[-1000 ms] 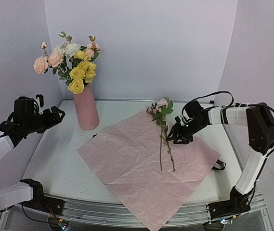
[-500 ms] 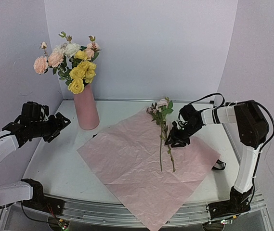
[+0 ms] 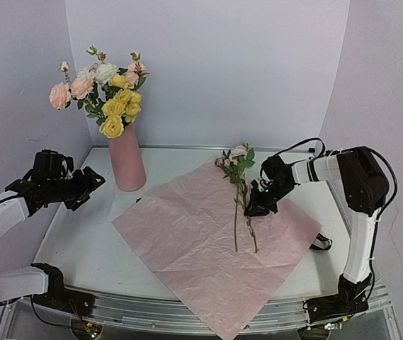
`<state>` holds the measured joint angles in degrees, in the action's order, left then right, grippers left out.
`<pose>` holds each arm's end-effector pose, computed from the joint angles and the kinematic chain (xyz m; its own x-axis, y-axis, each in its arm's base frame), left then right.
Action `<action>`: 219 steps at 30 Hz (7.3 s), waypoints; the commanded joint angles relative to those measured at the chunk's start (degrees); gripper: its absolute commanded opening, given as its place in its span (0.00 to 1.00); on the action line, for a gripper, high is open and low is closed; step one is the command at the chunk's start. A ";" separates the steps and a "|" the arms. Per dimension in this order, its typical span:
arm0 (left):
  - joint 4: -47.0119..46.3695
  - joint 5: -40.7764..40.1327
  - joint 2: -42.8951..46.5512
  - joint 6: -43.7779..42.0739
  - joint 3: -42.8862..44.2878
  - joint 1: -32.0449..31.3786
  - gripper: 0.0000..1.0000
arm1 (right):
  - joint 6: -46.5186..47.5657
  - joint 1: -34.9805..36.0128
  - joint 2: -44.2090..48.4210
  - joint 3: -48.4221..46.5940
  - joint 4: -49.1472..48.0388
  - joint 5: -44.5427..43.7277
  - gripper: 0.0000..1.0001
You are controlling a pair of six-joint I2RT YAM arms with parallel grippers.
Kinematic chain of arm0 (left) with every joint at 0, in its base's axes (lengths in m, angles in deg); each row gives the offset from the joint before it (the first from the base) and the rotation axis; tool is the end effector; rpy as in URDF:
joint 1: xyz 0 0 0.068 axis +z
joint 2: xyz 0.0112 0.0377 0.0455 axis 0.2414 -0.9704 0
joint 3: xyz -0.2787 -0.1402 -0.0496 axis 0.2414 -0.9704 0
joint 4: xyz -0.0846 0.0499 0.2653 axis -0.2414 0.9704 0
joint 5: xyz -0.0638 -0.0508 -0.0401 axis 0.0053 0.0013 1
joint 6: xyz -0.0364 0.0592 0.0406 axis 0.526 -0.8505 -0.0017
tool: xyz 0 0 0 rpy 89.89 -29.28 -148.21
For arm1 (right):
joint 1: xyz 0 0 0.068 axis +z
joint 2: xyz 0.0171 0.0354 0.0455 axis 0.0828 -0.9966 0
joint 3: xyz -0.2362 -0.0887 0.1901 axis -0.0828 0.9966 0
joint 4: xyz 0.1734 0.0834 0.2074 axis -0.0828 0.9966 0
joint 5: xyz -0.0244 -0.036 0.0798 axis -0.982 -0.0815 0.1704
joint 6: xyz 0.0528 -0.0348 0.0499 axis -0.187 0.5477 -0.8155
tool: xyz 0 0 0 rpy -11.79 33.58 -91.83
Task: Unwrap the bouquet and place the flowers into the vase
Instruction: Pick up the fake flower from the wrapping paper, then insert the fake flower into the vase.
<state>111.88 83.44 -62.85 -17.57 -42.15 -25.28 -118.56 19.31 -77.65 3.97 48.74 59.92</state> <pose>0.2176 -0.0573 0.2747 -0.6670 -0.5545 -0.4975 -0.1577 0.7578 -0.6331 0.4193 0.2203 0.1387 -0.9131 0.0640 -0.4028 -0.2104 0.7722 0.5995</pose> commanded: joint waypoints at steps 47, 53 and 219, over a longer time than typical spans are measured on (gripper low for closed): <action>-15.28 -13.97 -33.21 12.48 34.96 -48.24 0.82 | -1.48 3.41 36.41 8.15 -17.59 23.42 0.05; -22.31 -13.00 -34.52 13.36 36.04 -49.24 0.81 | -1.99 4.40 37.25 7.74 -18.10 25.07 0.05; -43.94 -18.33 -25.84 -43.36 39.94 -7.00 0.00 | 8.09 9.97 24.89 -5.98 -11.25 6.22 0.82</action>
<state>70.51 62.27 -88.99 -59.75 -1.64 -32.64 -111.19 29.43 -52.45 -0.33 38.17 64.72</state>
